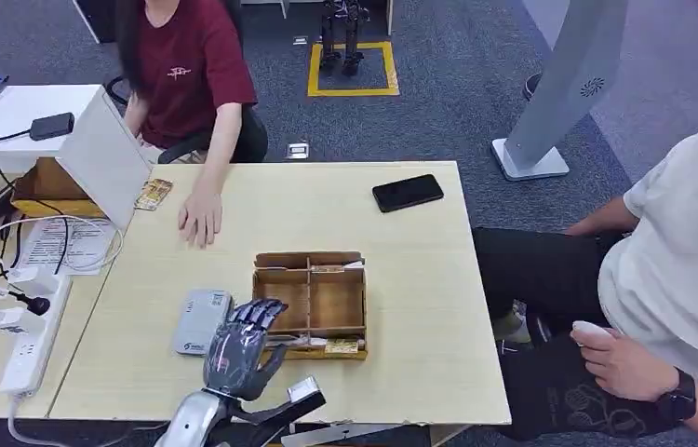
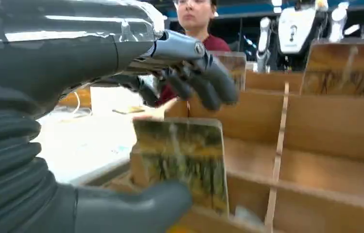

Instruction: Pass the card to the sensor for recognition and then transmit it.

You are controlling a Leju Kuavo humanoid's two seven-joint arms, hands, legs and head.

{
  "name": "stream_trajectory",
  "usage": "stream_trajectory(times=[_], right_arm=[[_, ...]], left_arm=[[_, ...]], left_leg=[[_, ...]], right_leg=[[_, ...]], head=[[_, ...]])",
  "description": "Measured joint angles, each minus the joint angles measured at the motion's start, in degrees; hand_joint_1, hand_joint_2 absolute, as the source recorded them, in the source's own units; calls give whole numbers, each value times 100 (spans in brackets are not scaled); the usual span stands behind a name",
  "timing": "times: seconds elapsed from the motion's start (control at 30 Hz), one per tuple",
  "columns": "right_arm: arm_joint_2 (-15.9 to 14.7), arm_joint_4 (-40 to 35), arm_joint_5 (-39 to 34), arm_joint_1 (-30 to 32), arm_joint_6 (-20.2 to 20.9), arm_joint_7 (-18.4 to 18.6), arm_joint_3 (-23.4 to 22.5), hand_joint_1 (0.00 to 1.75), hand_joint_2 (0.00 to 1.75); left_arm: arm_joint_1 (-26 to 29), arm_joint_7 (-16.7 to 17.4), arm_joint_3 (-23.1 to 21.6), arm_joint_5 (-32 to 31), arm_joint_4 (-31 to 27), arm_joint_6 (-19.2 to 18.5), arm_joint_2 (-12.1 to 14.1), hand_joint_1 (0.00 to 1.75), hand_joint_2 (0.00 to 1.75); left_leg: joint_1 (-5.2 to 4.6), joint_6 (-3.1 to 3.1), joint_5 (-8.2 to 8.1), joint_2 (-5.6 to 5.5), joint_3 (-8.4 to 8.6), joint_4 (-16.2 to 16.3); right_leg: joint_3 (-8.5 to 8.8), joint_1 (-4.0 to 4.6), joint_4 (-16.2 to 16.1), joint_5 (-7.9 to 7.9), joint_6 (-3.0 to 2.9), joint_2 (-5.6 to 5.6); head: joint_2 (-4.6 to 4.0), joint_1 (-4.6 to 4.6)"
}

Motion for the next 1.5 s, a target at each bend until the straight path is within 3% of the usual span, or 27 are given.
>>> stream_trajectory(times=[0.1, 0.13, 0.17, 0.3, 0.4, 0.57, 0.67, 0.87, 0.93, 1.07, 1.17, 1.23, 1.5], right_arm=[[-2, 0, 0, 0, 0, -2, 0, 0, 0], [-2, 0, 0, 0, 0, -7, 2, 0, 0], [0, 0, 0, 0, 0, -9, 0, 0, 0], [0, 0, 0, -3, -9, -24, 0, 0, 0], [0, 0, 0, -4, -15, -39, 0, 0, 0], [0, -7, 0, -14, -28, -87, 9, 0, 0], [0, -7, 0, -18, -31, -111, 11, 0, 0], [0, -15, 0, -20, -39, -118, 18, 0, 0], [0, -15, 0, -20, -42, -118, 20, 0, 0], [0, -15, 0, -22, -42, -96, 20, 0, 0], [0, -15, 0, -23, -42, -74, 20, 0, 0], [0, -15, 0, -23, -42, -74, 20, 0, 0], [0, -22, 0, -22, -29, -68, 20, 0, 0]], left_arm=[[-6, 0, 0, 20, 41, -11, 28, 171, 175], [-14, 0, 0, 50, 46, -31, 35, 157, 175], [-17, -2, 0, 65, 50, -46, 44, 175, 175], [-9, -2, 0, 87, 76, -55, 55, 175, 175], [-5, -20, 0, 133, 76, -52, 83, 168, 175], [-6, -24, -2, 166, 76, -44, 87, 171, 175], [-6, -24, -2, 173, 76, -41, 92, 157, 175], [-5, -24, -2, 190, 76, -41, 103, 152, 175], [-6, -24, -2, 190, 76, -41, 103, 161, 175], [-6, -107, -4, 341, 76, -26, 98, 161, 175], [-6, -199, -4, 468, 76, -26, 87, 175, 175], [-4, -273, -4, 577, 70, -28, 79, 168, 175], [-1, -411, -11, 737, -725, -291, 85, 164, 175]], left_leg=[[0, 0, 0, 1, 1, 0], [0, 0, 0, 1, 2, 0], [0, 0, 0, 1, 2, 0], [1, -1, 0, 0, 0, 0], [1, -1, -1, 1, -1, 0], [0, 0, -1, 1, -2, 0], [0, 0, -1, 1, -1, 0], [1, -1, -1, 1, 0, 0], [1, -1, -1, 1, 0, 0], [1, -1, -1, 1, -1, 0], [0, -1, -1, 1, -1, 0], [0, 0, -1, 1, -1, 0], [1, -1, 0, 1, -7, 0]], right_leg=[[0, 0, 0, 0, 0, 1], [0, 0, 0, 0, 0, 1], [0, 0, 0, 0, 0, 1], [-2, 0, 0, 0, 0, 1], [-3, 0, 0, -1, 0, 2], [-3, 0, 0, -1, 0, 2], [-3, 0, 0, -1, 0, 2], [-3, 0, 0, -1, 0, 1], [-3, 0, 0, -1, 0, 1], [-3, 0, 0, -1, 0, 2], [-3, 0, 0, -1, 0, 2], [-3, 0, 0, -1, 0, 2], [-11, 0, 0, -1, 0, 2]], head=[[0, 2], [0, 0], [0, 0], [0, 0], [0, 0], [0, 0], [0, 0], [0, 0], [0, 0], [0, 0], [0, 0], [0, 0], [0, 0]])
